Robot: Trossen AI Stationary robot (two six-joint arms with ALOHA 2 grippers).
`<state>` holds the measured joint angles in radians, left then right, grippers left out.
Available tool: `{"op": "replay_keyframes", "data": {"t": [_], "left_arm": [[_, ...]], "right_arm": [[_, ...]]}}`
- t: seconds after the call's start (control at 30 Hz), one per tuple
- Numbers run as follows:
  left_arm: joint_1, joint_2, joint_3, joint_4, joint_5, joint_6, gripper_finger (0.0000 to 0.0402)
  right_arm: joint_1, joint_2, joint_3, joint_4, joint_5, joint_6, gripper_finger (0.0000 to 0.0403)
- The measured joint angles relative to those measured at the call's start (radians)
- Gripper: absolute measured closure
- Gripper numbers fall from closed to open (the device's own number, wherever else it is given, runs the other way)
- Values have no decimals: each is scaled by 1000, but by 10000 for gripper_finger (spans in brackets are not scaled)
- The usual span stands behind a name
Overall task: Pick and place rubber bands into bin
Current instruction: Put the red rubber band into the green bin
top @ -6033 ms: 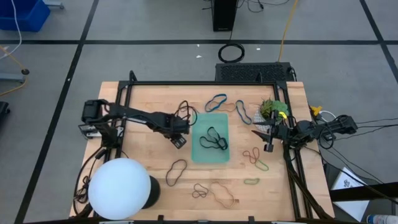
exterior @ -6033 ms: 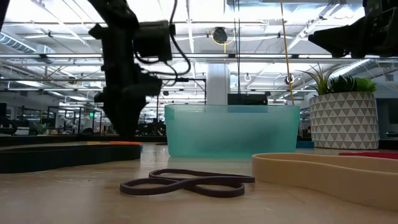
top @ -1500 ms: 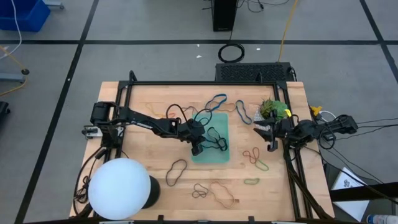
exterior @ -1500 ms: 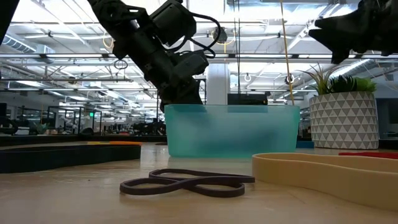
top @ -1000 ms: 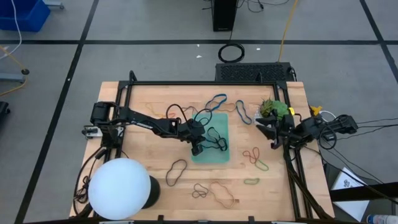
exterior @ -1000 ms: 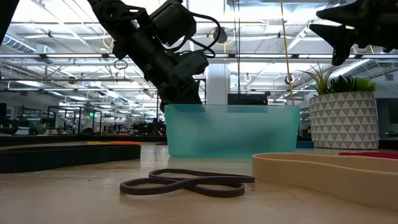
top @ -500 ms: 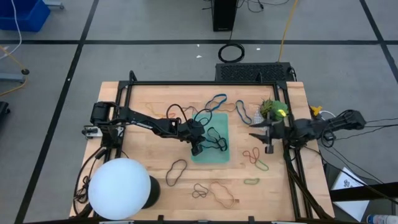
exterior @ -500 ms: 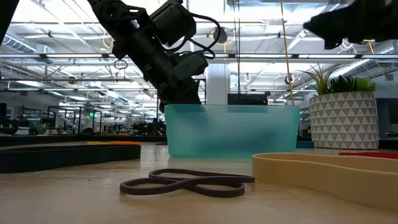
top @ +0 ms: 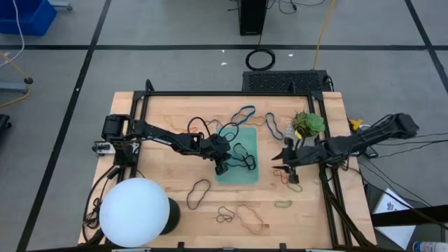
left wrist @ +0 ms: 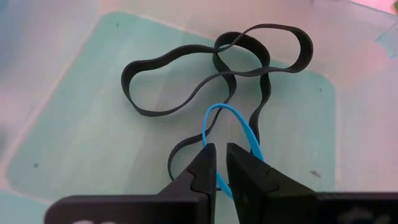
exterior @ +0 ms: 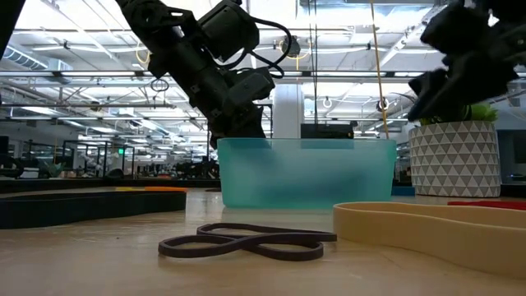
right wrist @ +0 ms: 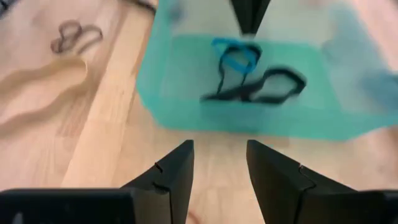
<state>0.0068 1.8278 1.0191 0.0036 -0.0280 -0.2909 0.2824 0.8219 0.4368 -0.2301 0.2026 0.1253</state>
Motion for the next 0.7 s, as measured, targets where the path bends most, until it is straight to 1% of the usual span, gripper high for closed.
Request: {"op": "replay_keyframes", "data": {"t": [0.2, 0.27, 0.37, 0.7], "left_arm": [[0, 0, 0, -2, 0, 0, 355], [0, 0, 0, -2, 0, 0, 355], [0, 0, 0, -2, 0, 0, 355], [0, 0, 0, -5, 0, 24, 355]], "right_arm": [[15, 120, 2, -75, -3, 108, 261], [14, 156, 2, -87, -25, 131, 261], [14, 203, 2, -88, -48, 144, 261], [14, 324, 2, -85, -48, 144, 261]]}}
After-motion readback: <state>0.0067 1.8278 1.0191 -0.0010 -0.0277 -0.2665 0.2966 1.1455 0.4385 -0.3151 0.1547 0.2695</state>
